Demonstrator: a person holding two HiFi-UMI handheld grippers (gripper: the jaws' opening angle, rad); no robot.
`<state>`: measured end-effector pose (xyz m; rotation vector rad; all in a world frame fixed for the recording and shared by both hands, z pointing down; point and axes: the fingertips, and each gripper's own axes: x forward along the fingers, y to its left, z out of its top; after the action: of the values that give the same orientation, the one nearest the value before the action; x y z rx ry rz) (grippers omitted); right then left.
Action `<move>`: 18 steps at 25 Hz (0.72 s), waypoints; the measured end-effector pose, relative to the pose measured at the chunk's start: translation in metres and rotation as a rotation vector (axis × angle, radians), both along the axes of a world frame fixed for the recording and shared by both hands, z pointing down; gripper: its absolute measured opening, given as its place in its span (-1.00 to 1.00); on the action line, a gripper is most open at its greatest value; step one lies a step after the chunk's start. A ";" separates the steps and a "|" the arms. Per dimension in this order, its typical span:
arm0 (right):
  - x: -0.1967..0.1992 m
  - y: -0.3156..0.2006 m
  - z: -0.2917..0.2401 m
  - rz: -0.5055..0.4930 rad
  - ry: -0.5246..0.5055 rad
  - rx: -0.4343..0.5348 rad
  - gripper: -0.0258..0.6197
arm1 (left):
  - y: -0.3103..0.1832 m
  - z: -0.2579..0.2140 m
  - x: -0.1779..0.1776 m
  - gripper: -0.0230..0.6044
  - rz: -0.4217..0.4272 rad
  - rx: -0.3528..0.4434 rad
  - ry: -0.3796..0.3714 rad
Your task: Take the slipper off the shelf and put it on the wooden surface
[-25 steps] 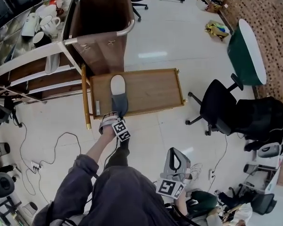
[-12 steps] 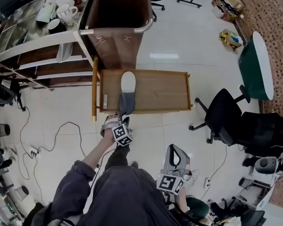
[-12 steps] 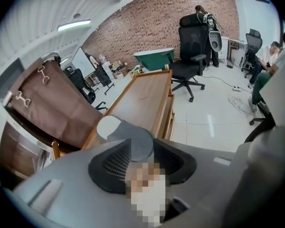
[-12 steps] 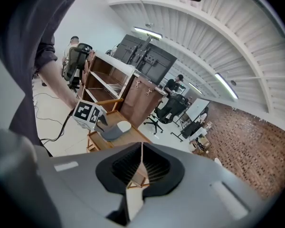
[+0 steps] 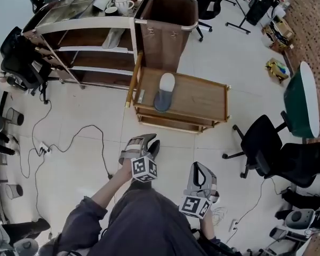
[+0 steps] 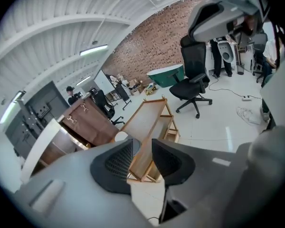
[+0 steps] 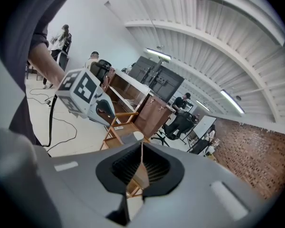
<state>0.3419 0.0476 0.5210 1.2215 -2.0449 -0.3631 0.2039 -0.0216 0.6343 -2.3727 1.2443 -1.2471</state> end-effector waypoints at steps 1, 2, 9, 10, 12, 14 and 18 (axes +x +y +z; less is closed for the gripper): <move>0.001 0.017 0.001 -0.015 -0.003 0.009 -0.88 | 0.023 -0.011 -0.002 -0.47 -0.016 0.024 -0.001; 0.003 0.035 0.003 -0.027 -0.005 0.016 -0.89 | 0.047 -0.020 -0.003 -0.47 -0.028 0.044 -0.006; 0.013 0.137 0.012 -0.069 -0.014 0.014 -0.89 | 0.197 -0.069 0.003 -0.52 -0.071 0.127 0.004; 0.011 0.147 0.011 -0.077 -0.015 0.013 -0.89 | 0.213 -0.076 0.003 -0.55 -0.075 0.148 0.008; 0.007 0.162 0.007 -0.094 -0.014 0.015 -0.89 | 0.238 -0.087 0.004 -0.58 -0.087 0.175 0.033; 0.004 0.174 0.007 -0.106 -0.011 0.019 -0.89 | 0.257 -0.090 0.006 -0.58 -0.093 0.171 0.074; -0.003 0.196 0.003 -0.119 -0.006 0.028 -0.91 | 0.286 -0.092 0.005 -0.60 -0.084 0.139 0.092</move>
<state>0.3392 0.2431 0.5242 1.1217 -2.1295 -0.4462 0.2091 0.2646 0.5418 -2.3229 1.4229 -1.0473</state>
